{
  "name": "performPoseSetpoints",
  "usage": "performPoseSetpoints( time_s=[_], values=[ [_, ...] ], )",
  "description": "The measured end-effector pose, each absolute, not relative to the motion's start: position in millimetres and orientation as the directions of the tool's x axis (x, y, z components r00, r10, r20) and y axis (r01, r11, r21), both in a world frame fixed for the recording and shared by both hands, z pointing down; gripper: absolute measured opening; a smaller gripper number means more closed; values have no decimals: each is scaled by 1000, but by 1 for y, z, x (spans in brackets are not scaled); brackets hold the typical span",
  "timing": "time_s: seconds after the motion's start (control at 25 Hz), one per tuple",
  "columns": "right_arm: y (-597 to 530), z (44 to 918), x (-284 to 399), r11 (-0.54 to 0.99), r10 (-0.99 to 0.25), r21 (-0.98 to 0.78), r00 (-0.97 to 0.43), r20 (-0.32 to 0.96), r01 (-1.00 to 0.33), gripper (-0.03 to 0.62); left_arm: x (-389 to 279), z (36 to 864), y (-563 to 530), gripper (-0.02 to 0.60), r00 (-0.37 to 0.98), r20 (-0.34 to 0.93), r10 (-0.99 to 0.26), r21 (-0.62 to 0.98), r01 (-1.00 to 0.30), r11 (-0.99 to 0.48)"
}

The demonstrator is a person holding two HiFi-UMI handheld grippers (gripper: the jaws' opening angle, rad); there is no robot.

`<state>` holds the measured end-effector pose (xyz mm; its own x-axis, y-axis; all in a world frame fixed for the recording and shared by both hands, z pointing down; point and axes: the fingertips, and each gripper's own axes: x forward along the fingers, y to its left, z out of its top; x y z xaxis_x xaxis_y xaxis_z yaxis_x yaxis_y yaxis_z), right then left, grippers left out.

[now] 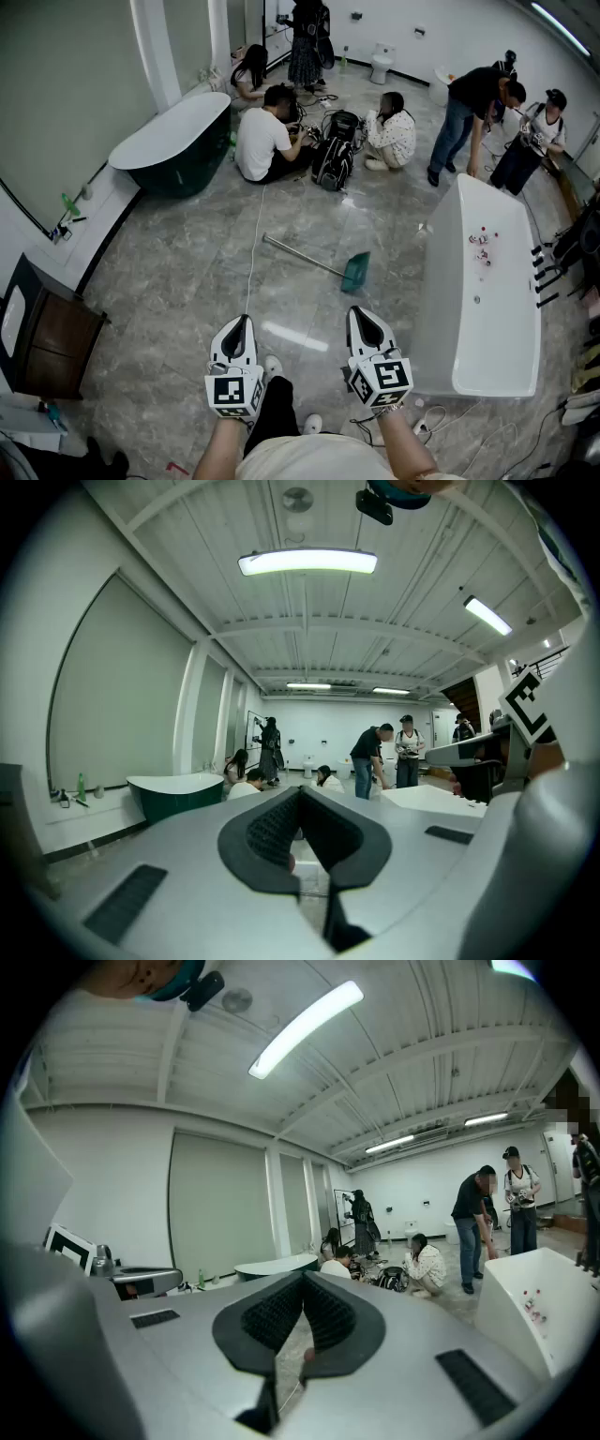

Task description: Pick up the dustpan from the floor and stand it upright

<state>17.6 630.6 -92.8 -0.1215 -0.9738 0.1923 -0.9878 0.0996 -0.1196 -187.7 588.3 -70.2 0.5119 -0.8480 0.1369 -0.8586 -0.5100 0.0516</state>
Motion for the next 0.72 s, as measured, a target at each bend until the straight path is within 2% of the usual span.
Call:
performPoseSetpoints(
  time_s=[0.32,0.72],
  values=[
    [440,-102,-26,143,-960,-129,-169,222,-981,17,-204,-83,398,8,564,113,-818,58,-825,-562],
    [264,-53,-11,229,-901,-142,-265,343,-963,17,-179,-49,224,8,533,167,-829,72,-846,-529]
  ],
)
